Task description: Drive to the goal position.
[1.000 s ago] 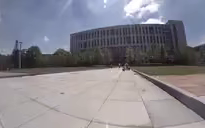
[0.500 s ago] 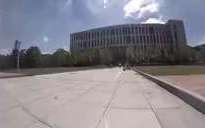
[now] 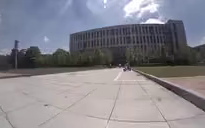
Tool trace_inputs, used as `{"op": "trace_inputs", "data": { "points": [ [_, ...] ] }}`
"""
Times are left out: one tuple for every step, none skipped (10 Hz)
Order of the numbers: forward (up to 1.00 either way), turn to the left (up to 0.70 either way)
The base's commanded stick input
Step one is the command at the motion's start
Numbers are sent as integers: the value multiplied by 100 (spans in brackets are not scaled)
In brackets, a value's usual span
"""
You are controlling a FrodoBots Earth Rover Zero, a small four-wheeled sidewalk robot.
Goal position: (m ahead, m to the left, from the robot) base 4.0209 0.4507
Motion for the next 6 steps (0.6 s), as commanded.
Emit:
{"op": "trace_inputs", "data": {
  "points": [
    [70,0],
    [70,0],
    [70,-32],
    [70,-11],
    [70,0],
    [70,0]
  ]
}}
